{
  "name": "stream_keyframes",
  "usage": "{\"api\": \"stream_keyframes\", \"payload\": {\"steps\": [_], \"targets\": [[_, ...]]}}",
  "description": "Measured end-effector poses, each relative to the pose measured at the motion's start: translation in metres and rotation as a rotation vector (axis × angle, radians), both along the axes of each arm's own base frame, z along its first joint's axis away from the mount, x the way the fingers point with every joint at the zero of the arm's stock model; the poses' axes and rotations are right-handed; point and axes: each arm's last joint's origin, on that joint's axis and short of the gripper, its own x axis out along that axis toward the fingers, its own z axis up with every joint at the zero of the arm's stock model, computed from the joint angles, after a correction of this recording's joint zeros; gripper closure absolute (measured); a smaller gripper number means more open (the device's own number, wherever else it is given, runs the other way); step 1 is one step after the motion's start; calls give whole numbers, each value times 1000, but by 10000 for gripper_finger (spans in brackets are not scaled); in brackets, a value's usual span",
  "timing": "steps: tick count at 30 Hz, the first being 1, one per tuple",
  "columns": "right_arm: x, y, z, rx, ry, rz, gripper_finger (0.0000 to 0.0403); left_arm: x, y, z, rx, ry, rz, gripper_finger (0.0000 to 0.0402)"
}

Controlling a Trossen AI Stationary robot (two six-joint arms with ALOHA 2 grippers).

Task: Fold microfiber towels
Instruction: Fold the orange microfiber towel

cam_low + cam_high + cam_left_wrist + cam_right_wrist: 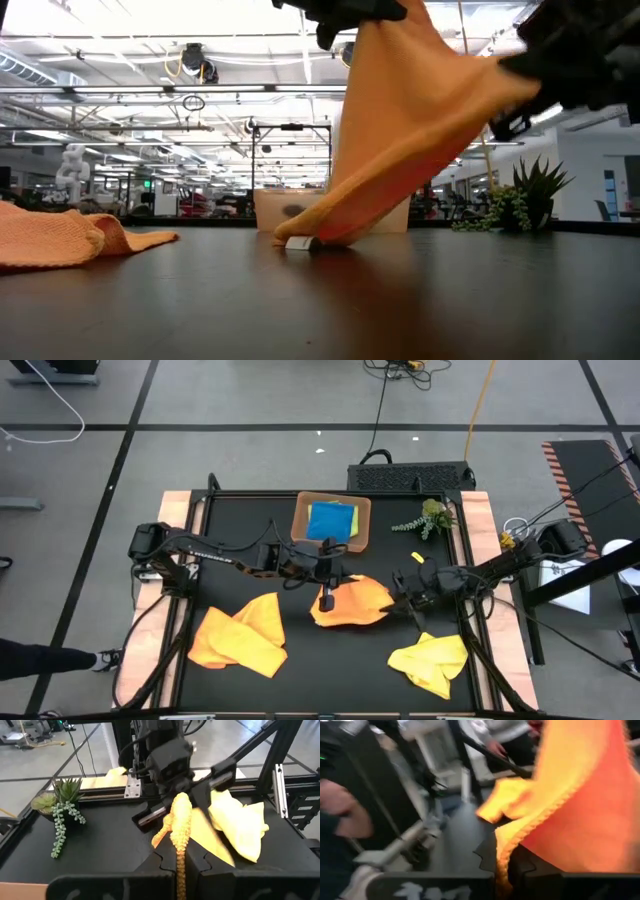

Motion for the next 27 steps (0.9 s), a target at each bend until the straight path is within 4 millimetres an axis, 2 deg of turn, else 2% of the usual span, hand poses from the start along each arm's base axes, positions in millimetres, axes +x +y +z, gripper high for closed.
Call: {"api": "stream_keyframes", "payload": {"steps": [6, 10, 15, 21, 27], "targets": [[-6, 12, 23, 122, -198, 202, 402, -8, -22, 11, -93, -23, -28, 400], [-7, 22, 39, 199, -255, 304, 402, -16, -52, 16, -137, -38, -21, 400], [4, 35, 54, 211, -211, 349, 402, -31, -100, 17, -160, -50, 18, 400], [22, 59, 85, 154, -120, 406, 403, -53, -152, 23, -241, -107, 20, 401], [29, 82, 117, 115, -100, 436, 403, -73, -185, 28, -329, -155, 43, 401]]}}
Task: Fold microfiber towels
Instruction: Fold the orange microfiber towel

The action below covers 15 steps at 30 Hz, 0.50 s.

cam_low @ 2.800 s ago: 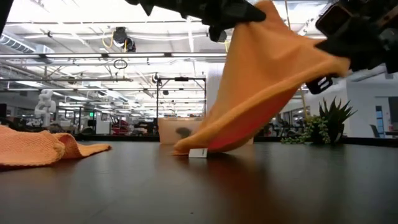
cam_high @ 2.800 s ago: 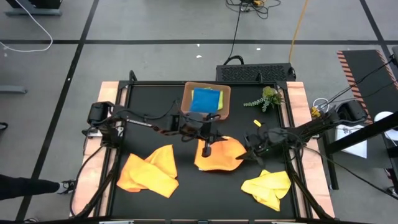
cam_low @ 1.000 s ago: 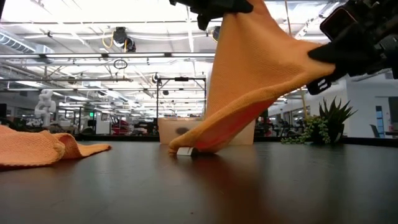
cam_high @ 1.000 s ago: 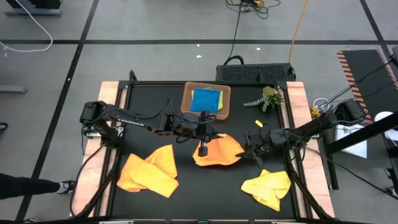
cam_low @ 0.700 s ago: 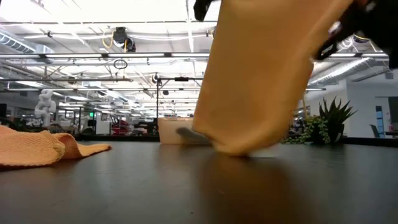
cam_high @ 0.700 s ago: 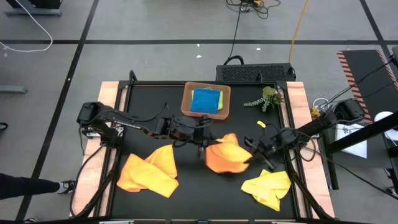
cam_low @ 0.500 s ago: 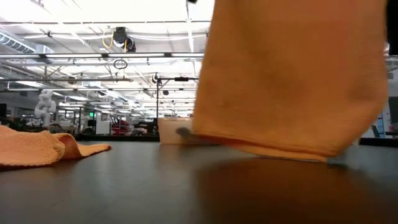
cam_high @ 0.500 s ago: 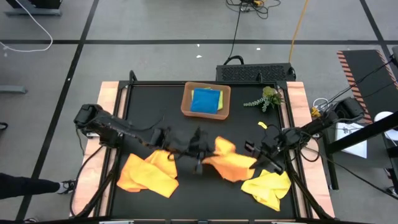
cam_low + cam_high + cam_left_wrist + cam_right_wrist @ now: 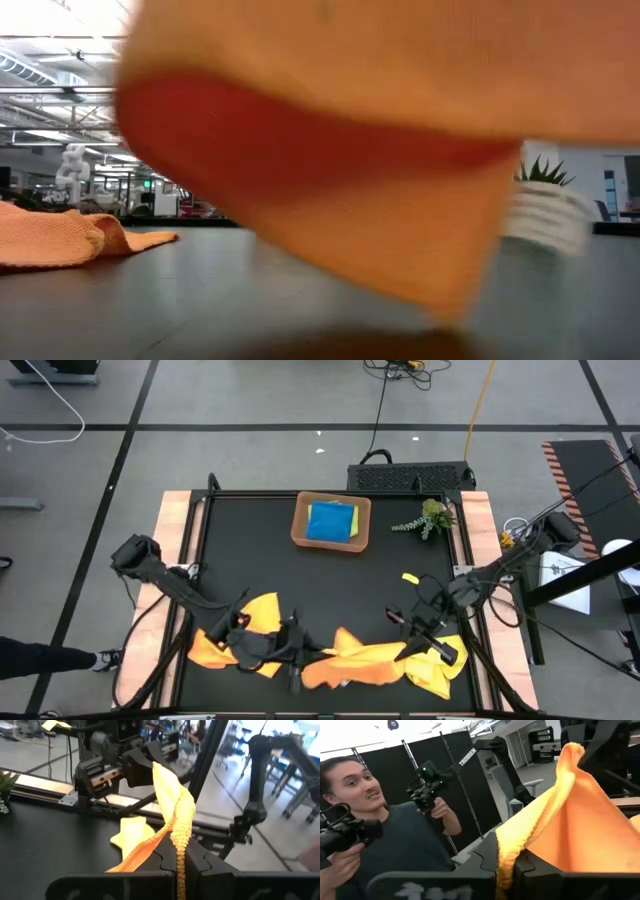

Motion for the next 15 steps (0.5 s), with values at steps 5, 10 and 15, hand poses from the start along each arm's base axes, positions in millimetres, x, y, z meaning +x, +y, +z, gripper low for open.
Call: {"api": "stream_keyframes", "payload": {"steps": [5, 10, 15], "targets": [[2, 2, -1, -20, 67, -93, 403, -9, -9, -2, 8, 15, 62, 401], [9, -9, -10, -62, 164, -205, 403, -3, 7, -17, 34, 146, 130, 400], [12, -20, -23, -130, 272, -291, 403, 4, 23, -17, 63, 166, 156, 399]]}}
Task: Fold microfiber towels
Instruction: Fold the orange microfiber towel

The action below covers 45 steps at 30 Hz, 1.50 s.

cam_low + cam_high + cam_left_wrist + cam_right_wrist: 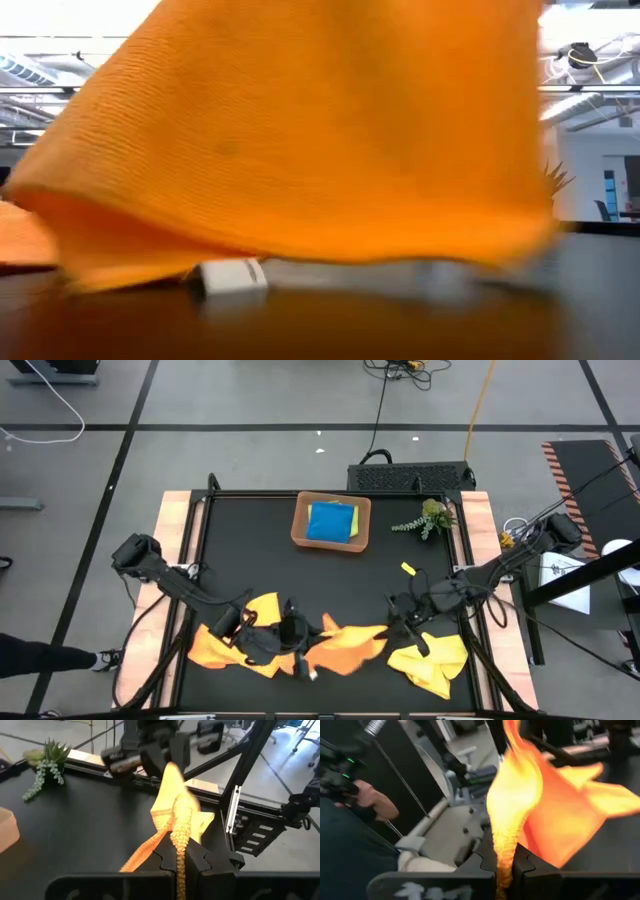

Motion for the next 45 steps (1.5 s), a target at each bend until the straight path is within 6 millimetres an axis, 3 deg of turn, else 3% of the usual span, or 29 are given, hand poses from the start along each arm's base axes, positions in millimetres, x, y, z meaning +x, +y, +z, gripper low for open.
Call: {"api": "stream_keyframes", "payload": {"steps": [10, 15, 19, 23, 27, 34, 38, 45], "targets": [[-2, 7, 15, 62, -153, 153, 403, 12, 33, 6, 122, 27, -15, 384], [-1, 6, 15, 53, -159, 145, 403, 20, 66, -4, 172, 146, 52, 316], [6, 1, 12, 30, -169, 37, 403, 26, 94, -10, 202, 219, 120, 245], [20, -11, 5, 10, -162, -91, 403, 25, 105, -7, 231, 232, 134, 189], [34, -22, -4, 3, -146, -154, 403, 22, 85, -2, 220, 186, 71, 160], [53, -45, -24, -7, -66, -261, 403, 17, 27, -32, 202, 175, 115, 162], [61, -55, -35, -21, -30, -300, 403, 24, 5, -62, 97, 178, 164, 174], [67, -62, -43, 0, -17, -306, 403, 44, 0, -128, -81, 249, 290, 176]]}}
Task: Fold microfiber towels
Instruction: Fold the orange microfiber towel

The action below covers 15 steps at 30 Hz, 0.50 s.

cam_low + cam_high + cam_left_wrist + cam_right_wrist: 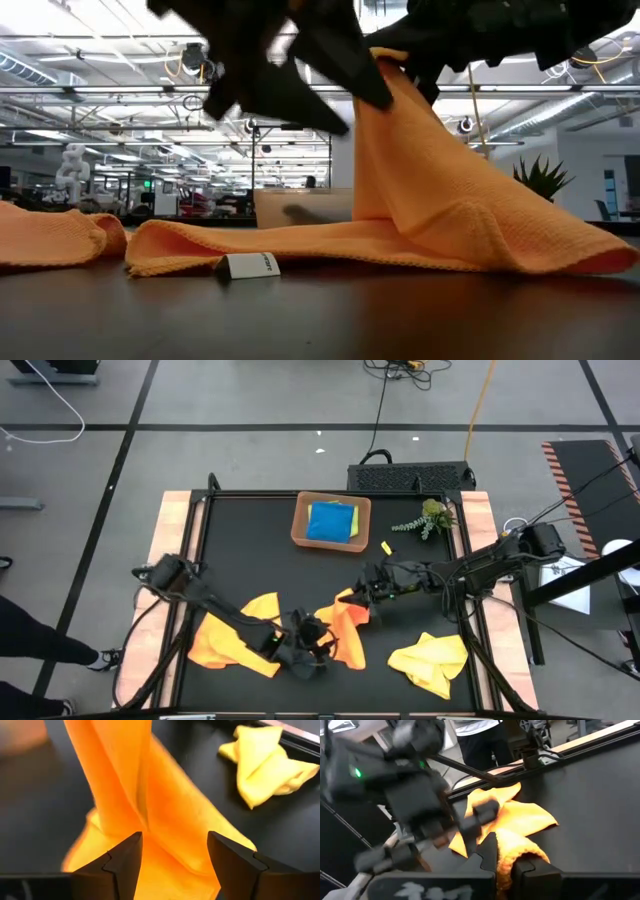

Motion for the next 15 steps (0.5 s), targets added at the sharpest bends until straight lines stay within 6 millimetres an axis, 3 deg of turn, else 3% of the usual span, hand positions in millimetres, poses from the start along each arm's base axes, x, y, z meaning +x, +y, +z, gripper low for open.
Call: {"api": "stream_keyframes", "payload": {"steps": [6, 15], "targets": [[0, 0, -1, -1, 5, 3, 403, 19, 0, -30, -192, -29, -8, 154], [0, 1, 0, 5, -3, 29, 403, 17, -1, -41, -298, 10, 44, 135]]}}
